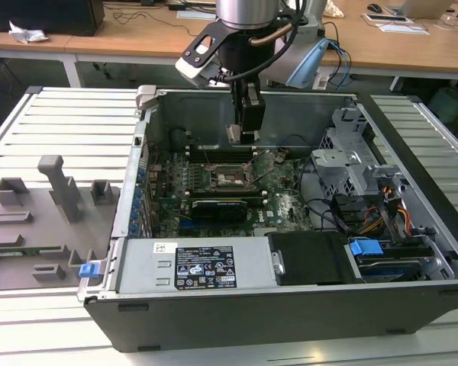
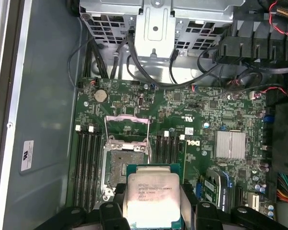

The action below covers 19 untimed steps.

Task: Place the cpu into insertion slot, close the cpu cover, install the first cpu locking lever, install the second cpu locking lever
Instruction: 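Place the cpu into insertion slot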

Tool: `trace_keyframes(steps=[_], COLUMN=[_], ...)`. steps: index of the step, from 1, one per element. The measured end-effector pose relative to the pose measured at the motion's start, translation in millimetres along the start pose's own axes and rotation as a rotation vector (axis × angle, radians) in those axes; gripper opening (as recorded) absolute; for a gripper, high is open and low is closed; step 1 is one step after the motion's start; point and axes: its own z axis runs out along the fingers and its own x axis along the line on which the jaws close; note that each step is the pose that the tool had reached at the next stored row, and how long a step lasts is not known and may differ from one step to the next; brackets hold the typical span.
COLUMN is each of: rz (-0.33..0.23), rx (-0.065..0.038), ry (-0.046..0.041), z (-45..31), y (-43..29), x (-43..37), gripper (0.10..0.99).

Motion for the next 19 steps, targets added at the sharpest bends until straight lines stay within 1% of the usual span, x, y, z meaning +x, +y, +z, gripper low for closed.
trace_keyframes(steps=[6,10,19], rz=[0.0,0.001,0.001], rx=[0.001,0.002,0.002], ry=[-0.0002,-0.0001,0.0], z=[3.4,7.1,10.5], y=[-0.3,-0.6,-1.0], x=[-0.1,-0.1,-0.2], gripper=[0.529,0.529,0.529])
